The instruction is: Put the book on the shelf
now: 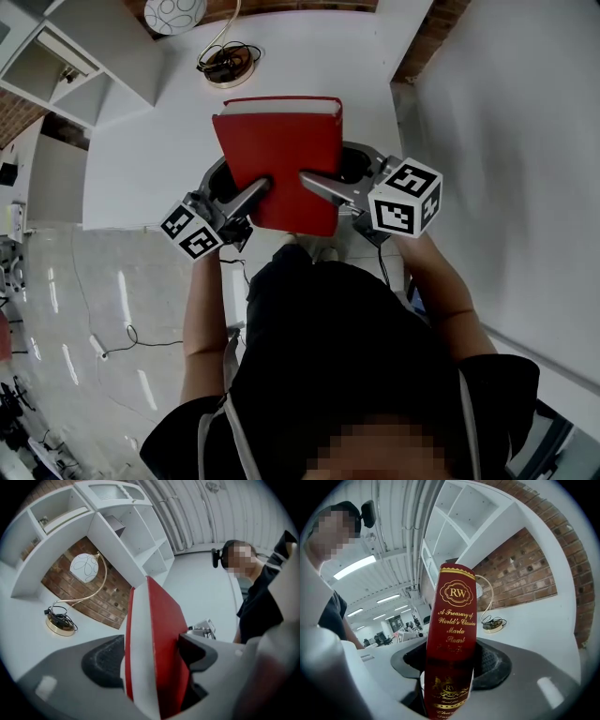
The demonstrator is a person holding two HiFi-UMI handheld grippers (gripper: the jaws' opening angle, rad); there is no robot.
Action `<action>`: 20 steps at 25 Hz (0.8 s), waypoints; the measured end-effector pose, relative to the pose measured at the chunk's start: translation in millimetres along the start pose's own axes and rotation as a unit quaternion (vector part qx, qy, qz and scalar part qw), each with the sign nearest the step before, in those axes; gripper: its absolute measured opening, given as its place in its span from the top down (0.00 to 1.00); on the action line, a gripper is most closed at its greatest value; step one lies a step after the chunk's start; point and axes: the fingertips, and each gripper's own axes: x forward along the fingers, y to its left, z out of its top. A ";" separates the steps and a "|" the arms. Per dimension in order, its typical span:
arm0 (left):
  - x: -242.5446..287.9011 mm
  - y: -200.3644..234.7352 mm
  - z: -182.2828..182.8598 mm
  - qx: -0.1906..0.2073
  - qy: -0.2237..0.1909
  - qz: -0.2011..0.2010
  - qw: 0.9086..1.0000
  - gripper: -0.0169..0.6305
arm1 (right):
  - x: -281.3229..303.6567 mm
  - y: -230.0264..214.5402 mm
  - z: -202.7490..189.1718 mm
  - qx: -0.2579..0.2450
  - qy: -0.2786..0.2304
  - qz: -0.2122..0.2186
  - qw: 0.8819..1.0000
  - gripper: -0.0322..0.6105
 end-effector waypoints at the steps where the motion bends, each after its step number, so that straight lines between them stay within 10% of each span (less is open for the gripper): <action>1: 0.4 3.2 1.1 0.010 0.002 0.010 1.000 0.44 | 1.0 -2.2 1.9 0.002 -0.003 -0.009 1.000 0.55; 11: 20.1 14.0 -0.9 0.042 0.029 0.022 0.998 0.52 | -2.6 -21.8 15.6 0.006 -0.031 -0.090 0.995 0.58; 20: 46.7 31.6 2.8 0.108 0.075 0.112 0.985 0.55 | -21.5 -38.4 36.9 -0.037 -0.053 -0.198 0.978 0.58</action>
